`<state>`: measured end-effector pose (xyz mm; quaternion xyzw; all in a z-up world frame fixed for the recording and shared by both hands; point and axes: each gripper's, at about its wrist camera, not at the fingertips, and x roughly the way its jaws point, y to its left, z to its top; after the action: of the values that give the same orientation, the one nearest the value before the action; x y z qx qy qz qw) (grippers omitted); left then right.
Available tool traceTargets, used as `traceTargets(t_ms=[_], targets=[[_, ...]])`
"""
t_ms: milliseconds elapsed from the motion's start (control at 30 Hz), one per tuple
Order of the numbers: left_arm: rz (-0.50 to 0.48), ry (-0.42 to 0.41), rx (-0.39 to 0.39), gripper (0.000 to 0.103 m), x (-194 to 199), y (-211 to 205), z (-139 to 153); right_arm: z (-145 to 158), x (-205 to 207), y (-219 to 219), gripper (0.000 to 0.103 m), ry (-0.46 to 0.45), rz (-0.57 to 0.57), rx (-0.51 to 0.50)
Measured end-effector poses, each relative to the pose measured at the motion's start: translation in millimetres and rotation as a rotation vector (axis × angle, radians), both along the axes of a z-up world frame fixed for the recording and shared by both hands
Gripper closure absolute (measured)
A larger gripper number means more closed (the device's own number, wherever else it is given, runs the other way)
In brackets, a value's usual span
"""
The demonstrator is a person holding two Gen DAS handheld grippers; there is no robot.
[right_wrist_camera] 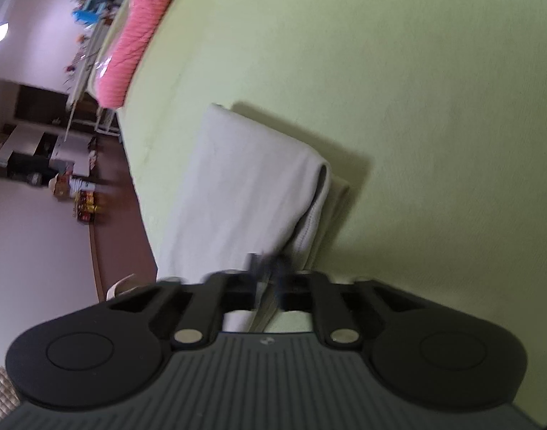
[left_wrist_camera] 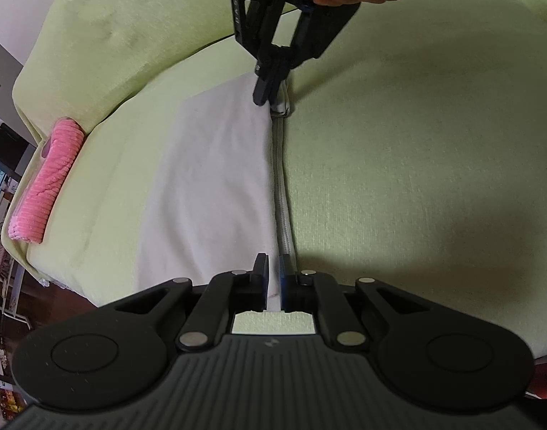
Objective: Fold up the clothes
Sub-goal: 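Lift and fold the tank top over with both tools, then open the left tool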
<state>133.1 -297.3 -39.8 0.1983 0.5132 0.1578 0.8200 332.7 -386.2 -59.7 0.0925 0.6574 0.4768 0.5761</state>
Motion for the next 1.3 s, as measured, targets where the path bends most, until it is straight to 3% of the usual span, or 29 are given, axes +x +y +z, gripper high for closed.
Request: traceTargets(t_ms=[100,267,400,500,567,633,933,1133,1233,1300], targets=[[0.005,0.001,-0.009,0.095,2.2,6.0,-2.2,8.9,-3.5,-5.6,0.102,-0.021,0.013,0.032],[0.01,-0.007,-0.019,0.095,3.9,3.6,-1.8,-2.4,-3.0,-14.8,0.102,-0.048,0.007,-0.028],[0.027,-0.017,-0.041,0.094,2.0,3.6,-1.0,13.4,-9.4,-15.2,0.102,-0.12,0.034,-0.013],[0.025,-0.008,-0.036,0.094,0.3,2.8,-2.5,6.2,-10.0,-14.0,0.102,-0.125,0.024,-0.065],[0.025,-0.008,-0.041,0.094,-0.7,3.3,-1.9,4.2,-10.9,-13.4,0.096,-0.122,0.022,-0.082],[0.022,-0.005,-0.041,0.094,-3.2,1.6,-0.9,4.5,-12.3,-13.7,0.079,-0.122,0.023,-0.088],[0.075,0.01,-0.066,0.094,-32.1,-3.7,9.4,25.1,-19.4,-32.2,0.078,-0.179,-0.022,-0.075],[0.162,0.001,-0.1,0.092,-61.0,4.7,15.2,12.9,-82.4,-25.8,0.079,0.066,0.182,-0.005],[0.21,-0.055,-0.129,0.092,-70.3,18.9,25.8,-6.2,-113.9,-23.6,0.079,0.157,0.183,-0.023],[0.248,-0.097,-0.158,0.092,-76.7,30.2,33.2,-14.2,-123.8,-24.1,0.079,0.17,0.17,-0.044]])
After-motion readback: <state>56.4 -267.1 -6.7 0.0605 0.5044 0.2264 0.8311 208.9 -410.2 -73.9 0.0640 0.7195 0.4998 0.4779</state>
